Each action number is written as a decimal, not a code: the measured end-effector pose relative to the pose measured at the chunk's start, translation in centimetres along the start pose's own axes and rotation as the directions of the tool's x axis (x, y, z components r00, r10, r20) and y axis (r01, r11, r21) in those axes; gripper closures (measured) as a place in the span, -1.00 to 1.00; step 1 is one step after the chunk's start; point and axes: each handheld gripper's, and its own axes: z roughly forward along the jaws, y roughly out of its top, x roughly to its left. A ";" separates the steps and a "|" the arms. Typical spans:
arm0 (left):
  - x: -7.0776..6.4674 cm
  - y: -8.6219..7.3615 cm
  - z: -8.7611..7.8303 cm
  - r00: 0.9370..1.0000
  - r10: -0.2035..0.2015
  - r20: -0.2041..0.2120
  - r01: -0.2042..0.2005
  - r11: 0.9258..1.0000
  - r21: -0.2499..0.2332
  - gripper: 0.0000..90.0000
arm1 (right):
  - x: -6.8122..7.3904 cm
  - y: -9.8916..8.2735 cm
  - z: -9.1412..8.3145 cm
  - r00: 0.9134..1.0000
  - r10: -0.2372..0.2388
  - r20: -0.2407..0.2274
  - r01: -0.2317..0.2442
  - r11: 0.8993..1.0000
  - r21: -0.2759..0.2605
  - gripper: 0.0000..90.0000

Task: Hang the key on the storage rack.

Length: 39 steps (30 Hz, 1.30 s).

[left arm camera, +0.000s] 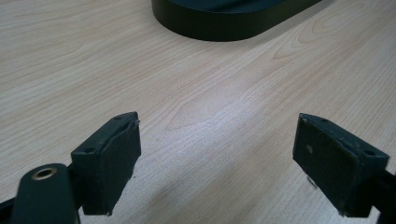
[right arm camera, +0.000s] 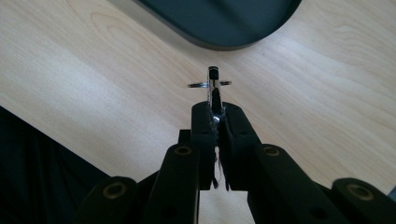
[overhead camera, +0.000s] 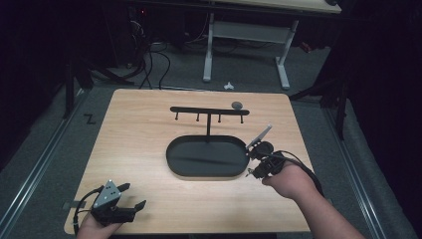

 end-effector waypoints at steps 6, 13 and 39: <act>0.0 0.0 0.0 1.000 0.000 0.000 0.000 1.000 0.000 -0.65 | -0.5 1.1 -1.4 1.000 0.008 0.008 -0.008 1.000 -0.021 0.88; 0.0 0.0 0.0 1.000 -0.003 0.002 0.003 1.000 -0.001 -0.65 | -1.3 2.5 -2.7 1.000 0.016 0.008 -0.016 0.999 -0.051 0.88; 0.3 -0.1 -0.3 1.000 -0.011 -0.007 0.011 1.000 -0.014 -0.65 | -3.1 6.3 -5.5 0.998 0.052 0.035 -0.048 0.993 -0.109 0.88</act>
